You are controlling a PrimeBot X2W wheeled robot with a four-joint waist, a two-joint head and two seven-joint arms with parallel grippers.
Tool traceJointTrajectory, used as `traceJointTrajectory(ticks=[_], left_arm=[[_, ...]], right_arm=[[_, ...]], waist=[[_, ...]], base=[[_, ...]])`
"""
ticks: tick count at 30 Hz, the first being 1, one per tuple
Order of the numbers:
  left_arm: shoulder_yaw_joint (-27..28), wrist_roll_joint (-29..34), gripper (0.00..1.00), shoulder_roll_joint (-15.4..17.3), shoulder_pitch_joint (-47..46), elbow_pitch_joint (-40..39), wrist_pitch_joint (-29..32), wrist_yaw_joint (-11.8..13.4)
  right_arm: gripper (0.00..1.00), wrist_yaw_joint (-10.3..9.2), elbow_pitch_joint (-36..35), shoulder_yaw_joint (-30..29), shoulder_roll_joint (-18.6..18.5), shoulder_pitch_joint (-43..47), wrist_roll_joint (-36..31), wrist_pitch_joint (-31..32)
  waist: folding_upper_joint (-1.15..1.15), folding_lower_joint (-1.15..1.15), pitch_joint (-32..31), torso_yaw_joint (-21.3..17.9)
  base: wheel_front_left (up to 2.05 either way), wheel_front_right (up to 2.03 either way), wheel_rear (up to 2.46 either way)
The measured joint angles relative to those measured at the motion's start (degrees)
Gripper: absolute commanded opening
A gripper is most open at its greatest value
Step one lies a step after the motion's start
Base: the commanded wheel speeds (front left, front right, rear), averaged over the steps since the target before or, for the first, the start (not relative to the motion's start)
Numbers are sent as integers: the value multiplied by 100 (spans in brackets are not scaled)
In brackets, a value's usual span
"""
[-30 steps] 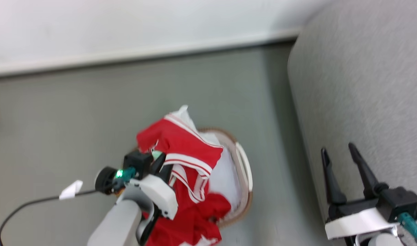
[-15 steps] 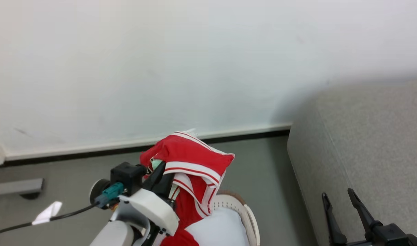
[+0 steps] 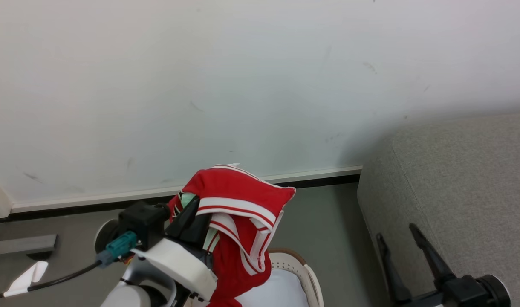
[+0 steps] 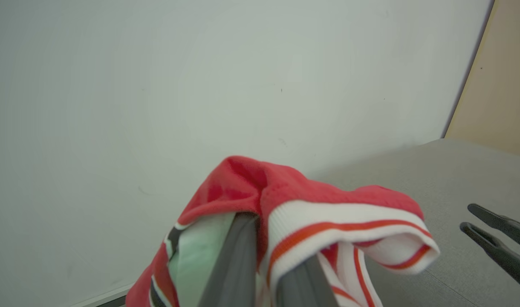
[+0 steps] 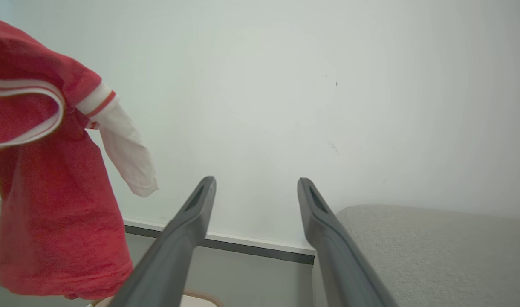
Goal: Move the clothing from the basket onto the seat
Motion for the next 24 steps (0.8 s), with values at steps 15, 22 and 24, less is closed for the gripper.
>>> traceJointTrajectory(ticks=[15, 22, 24], left_arm=[[-208, -1, 0, -33, 3, -46, 123, -2], [-410, -1, 0, -129, -70, -48, 178, -88], [-461, -1, 0, -138, -87, -54, 204, -133]], right_arm=[[100, 0, -324, 2388, -862, -1218, -377, -1], [100, 0, -55, 2816, -1060, -1712, -445, 4], [100, 0, 62, 2971, -1059, -1829, -445, 5]], waist=[[-1, 1, 0, -30], [-1, 1, 13, 94], [-1, 1, 19, 125]], base=[[0, 0, 0], [0, 0, 0], [0, 0, 0]])
